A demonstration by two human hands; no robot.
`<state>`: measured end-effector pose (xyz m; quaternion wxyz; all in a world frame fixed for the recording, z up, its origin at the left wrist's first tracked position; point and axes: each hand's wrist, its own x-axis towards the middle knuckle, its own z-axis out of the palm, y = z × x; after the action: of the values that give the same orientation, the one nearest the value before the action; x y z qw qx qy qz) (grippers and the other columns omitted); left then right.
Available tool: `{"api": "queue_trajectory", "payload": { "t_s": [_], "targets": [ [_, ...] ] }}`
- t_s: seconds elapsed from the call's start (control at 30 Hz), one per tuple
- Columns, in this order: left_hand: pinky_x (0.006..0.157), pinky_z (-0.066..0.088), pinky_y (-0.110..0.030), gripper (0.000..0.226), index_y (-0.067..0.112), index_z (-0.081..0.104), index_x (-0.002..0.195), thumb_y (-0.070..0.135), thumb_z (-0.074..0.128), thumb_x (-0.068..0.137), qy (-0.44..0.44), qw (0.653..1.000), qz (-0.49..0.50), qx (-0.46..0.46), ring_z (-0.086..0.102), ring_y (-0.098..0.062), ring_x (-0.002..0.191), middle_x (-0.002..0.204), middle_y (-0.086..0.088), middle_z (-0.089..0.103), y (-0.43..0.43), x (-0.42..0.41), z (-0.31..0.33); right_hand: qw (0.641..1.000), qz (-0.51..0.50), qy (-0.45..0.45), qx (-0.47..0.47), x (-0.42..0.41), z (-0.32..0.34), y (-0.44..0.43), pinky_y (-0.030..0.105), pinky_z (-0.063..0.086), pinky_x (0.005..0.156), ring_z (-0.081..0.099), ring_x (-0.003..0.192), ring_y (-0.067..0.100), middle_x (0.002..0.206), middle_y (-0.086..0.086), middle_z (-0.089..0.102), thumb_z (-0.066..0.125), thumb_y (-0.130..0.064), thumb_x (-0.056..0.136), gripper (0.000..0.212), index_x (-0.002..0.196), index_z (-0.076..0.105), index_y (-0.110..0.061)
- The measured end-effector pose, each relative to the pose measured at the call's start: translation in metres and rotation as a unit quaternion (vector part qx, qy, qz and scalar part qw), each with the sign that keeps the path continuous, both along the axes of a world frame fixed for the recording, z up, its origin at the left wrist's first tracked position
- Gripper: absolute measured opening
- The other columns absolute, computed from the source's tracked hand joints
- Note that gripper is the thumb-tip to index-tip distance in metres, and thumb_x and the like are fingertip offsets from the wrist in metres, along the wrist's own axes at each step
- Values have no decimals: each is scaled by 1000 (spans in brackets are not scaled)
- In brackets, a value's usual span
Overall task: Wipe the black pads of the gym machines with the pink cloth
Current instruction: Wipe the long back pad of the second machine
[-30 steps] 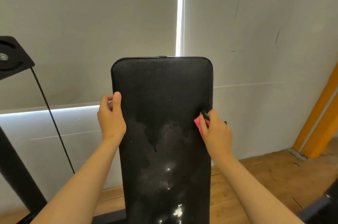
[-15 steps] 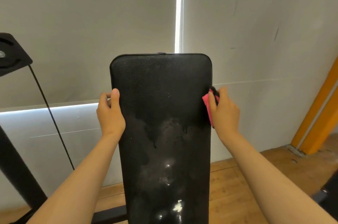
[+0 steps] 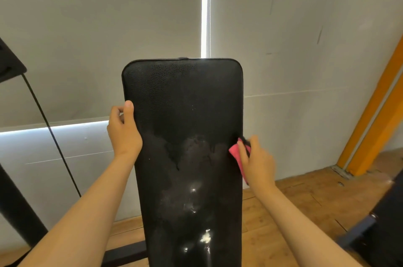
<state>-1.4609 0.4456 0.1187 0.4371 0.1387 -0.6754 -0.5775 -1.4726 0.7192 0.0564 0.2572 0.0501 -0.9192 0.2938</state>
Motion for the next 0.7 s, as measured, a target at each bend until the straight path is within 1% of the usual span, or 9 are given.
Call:
{"api": "queue_trajectory", "payload": {
  "t_s": [0.07,0.17,0.23,0.27,0.37,0.47,0.57,0.63,0.7],
  "targets": [
    [63,35,-20,35,8,46,90,40,38,102,0,1000,-1,1,40,-6,66,72,6,43,0,-1,0,996,6,76,-50,-7,28,2,29,45,52,56,62,18,77,1,58,47,-38,98,26,94,47,-12],
    [62,35,-21,36,7,45,90,40,37,102,-2,1000,1,-1,39,-7,65,71,5,43,-1,-1,-1,987,4,139,-77,-22,69,-6,42,48,57,59,64,29,74,3,56,47,-37,99,31,96,49,-6],
    [61,35,-20,36,7,45,89,40,37,102,-1,1000,2,-2,40,-7,65,71,5,43,-1,-1,-1,982,23,171,-72,-27,87,-20,43,48,57,60,64,31,73,4,58,49,-36,99,30,97,49,-7],
    [61,35,-20,36,7,46,89,40,37,102,-1,1000,2,-2,40,-7,65,71,4,43,0,-1,-1,978,45,192,-65,-28,94,-31,42,47,56,59,63,28,72,4,60,50,-36,98,28,97,50,-9],
    [61,35,-20,37,7,46,89,40,37,102,-1,1000,3,2,41,-8,65,71,3,44,0,-1,-1,960,110,257,-26,-24,115,-72,28,38,51,53,58,14,69,-3,58,55,-36,96,24,94,54,-12],
    [62,35,-18,36,7,48,91,40,36,102,-6,1000,5,0,43,-8,67,72,4,45,0,-1,-1,945,105,309,33,-27,126,-102,21,32,46,51,51,12,66,0,61,66,-30,90,22,88,59,-9],
    [61,35,-16,36,7,48,90,39,37,102,-9,1000,9,-5,43,-8,66,71,4,45,0,-1,-1,938,85,329,64,-33,114,-110,23,37,39,55,48,15,63,3,61,75,-26,83,24,84,59,-8],
    [59,35,-11,36,7,49,90,38,37,102,-12,1000,11,-3,44,-8,66,72,5,46,0,-1,-2,934,83,336,85,-32,98,-107,26,41,37,55,47,15,62,4,61,79,-26,78,26,83,60,-8],
    [58,35,-8,36,7,49,90,39,37,102,-13,1000,13,-3,44,-8,66,72,5,47,-1,-1,-1,934,81,331,109,-30,84,-103,23,34,36,53,45,14,60,3,59,83,-26,74,29,81,60,-9]
  ]
}}
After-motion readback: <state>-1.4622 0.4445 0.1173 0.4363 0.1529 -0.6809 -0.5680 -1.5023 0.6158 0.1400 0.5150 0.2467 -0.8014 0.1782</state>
